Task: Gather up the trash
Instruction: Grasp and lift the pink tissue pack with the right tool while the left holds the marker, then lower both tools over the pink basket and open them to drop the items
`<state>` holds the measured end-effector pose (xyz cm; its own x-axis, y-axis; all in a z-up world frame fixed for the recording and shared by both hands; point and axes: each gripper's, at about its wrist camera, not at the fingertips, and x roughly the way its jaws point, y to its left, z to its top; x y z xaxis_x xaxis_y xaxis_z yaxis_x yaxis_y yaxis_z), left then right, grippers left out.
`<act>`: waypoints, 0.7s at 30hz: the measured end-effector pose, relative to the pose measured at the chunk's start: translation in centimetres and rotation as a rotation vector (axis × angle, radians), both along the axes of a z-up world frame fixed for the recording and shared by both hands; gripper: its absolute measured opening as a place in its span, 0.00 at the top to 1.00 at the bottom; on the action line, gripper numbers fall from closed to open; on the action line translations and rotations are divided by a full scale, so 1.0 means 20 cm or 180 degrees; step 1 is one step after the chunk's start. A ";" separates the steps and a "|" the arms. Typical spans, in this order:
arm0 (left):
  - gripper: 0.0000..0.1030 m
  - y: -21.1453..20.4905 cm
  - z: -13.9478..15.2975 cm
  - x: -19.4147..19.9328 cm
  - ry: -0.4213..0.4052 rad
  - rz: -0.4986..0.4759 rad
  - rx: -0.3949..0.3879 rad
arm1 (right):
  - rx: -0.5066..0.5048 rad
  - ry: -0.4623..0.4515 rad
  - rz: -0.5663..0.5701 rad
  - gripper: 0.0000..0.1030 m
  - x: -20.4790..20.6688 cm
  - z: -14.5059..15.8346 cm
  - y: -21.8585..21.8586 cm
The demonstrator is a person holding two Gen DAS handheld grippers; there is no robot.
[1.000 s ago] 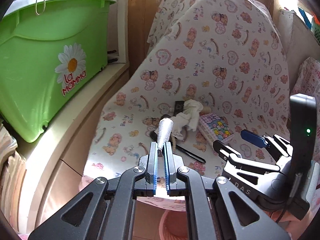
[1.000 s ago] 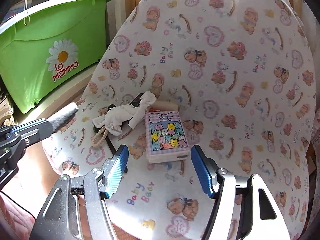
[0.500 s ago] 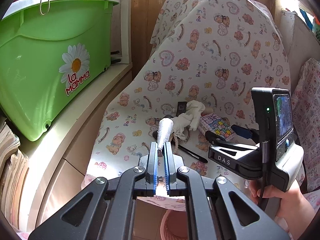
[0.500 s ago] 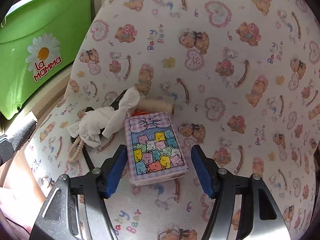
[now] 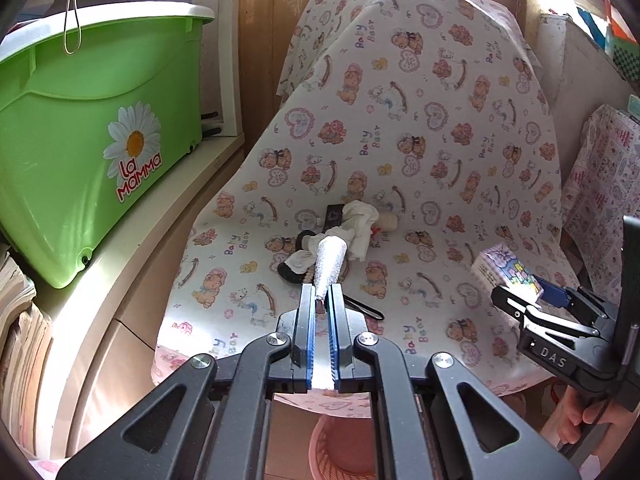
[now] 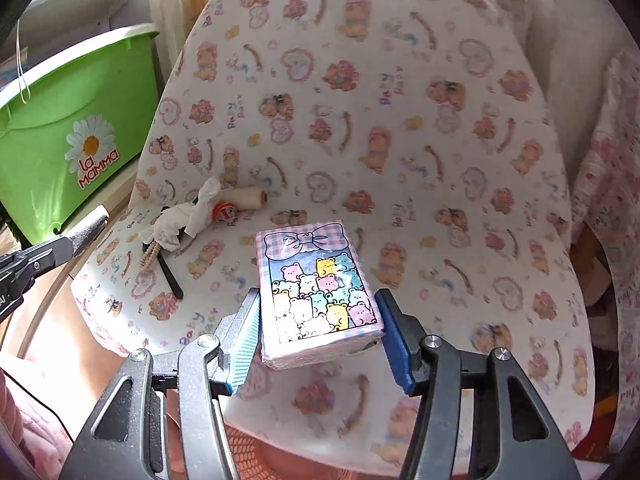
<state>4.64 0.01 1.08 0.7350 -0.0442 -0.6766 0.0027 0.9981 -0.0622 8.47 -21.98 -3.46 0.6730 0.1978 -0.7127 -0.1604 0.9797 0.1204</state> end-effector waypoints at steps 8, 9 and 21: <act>0.95 0.00 0.00 -0.14 0.0051 -0.0012 -0.0182 | 0.0542 -0.0026 0.0027 0.43 -0.26 0.16 -0.23; 0.95 0.00 -0.02 -0.16 0.0099 -0.0008 -0.0230 | 0.0568 -0.0032 0.0050 0.43 -0.29 0.17 -0.22; 0.95 -0.11 -0.16 -0.27 0.0554 -0.0319 -0.0438 | 0.0585 0.0204 0.0242 0.43 -0.54 0.06 -0.13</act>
